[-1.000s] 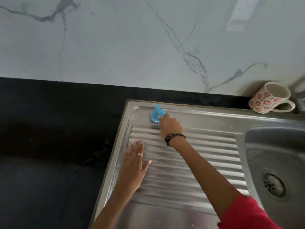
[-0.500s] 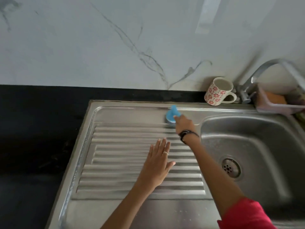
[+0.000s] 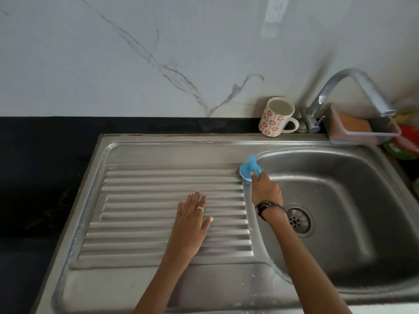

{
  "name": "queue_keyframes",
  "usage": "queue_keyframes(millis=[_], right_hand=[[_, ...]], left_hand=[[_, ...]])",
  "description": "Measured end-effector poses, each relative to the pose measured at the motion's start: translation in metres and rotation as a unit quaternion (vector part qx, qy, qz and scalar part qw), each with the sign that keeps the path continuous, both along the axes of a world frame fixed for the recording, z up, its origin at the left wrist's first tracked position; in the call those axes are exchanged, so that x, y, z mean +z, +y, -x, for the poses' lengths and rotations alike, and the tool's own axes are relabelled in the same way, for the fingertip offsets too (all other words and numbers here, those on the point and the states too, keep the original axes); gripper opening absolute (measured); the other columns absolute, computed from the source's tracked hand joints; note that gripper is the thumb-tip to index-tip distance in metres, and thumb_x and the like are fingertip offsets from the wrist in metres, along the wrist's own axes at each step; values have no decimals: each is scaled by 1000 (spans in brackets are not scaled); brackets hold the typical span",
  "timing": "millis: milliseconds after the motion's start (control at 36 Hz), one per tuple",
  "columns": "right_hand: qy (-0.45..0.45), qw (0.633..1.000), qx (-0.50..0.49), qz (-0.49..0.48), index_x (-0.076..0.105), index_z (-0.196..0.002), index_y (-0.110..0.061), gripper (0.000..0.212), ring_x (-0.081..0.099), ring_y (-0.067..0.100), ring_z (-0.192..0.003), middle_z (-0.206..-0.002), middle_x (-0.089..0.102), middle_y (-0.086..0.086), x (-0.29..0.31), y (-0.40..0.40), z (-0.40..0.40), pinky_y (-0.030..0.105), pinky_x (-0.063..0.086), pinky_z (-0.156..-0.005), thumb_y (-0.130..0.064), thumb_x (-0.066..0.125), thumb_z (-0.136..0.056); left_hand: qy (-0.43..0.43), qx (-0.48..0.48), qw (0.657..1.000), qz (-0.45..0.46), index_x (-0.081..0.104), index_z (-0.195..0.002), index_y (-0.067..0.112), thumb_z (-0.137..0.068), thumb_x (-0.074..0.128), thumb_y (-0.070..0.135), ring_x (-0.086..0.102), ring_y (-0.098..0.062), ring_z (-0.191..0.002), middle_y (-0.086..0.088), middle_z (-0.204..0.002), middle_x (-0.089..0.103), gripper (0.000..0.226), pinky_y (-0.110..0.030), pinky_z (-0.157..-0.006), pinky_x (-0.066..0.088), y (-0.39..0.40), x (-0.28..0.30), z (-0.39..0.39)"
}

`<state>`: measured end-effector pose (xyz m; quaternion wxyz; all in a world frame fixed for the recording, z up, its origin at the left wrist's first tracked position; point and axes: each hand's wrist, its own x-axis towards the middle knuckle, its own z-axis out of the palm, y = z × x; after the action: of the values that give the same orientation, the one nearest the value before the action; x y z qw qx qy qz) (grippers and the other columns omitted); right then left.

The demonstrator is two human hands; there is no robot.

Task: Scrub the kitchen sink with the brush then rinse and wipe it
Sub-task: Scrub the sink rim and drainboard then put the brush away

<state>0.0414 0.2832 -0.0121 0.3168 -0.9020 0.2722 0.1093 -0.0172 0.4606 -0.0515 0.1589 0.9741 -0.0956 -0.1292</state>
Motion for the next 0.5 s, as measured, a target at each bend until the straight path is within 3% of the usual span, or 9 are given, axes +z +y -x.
queue_keyframes(millis=[83, 167, 306, 389, 500], right_hand=[[4, 1000, -13, -22, 45, -126, -5, 41, 55, 35, -107, -119, 55, 21, 6, 0, -27, 37, 43, -79, -33, 27, -101], [1, 1000, -16, -24, 45, -128, -5, 40, 52, 35, -112, -124, 52, 22, 13, 3, -50, 40, 43, -86, -29, 28, -100], [-3, 1000, 27, 15, 43, -129, -8, 36, 54, 33, -107, -123, 52, 18, 3, 29, -21, 37, 42, -76, -24, 28, -100], [-8, 999, 51, 17, 45, -124, -5, 41, 56, 34, -94, -110, 58, 21, -1, 40, 7, 35, 41, -71, -34, 27, -101], [13, 995, 60, 80, 45, -126, -3, 41, 55, 35, -105, -114, 56, 20, 5, 50, -8, 34, 40, -72, -31, 27, -101]], left_hand=[[2, 8, 1000, 5, 4, -150, 18, -100, 32, 38, -8, -15, -145, -1, -158, -6, 60, -26, -110, -15, 4, 1, 0], [3, 14, 1000, 4, 4, -150, 17, -100, 33, 37, -8, -15, -145, -2, -158, -5, 61, -28, -112, -13, 8, 2, 0], [6, 11, 1000, -18, -1, -149, 17, -99, 33, 39, -10, -18, -145, -3, -157, -10, 65, -29, -109, -16, 26, 5, 9], [20, 24, 999, -15, -1, -149, 18, -99, 35, 38, -12, -18, -144, -3, -157, -13, 66, -32, -113, -12, 45, 6, 14], [4, 45, 999, -17, -2, -149, 17, -99, 36, 39, -12, -18, -144, -3, -157, -12, 67, -32, -112, -12, 76, 10, 20]])
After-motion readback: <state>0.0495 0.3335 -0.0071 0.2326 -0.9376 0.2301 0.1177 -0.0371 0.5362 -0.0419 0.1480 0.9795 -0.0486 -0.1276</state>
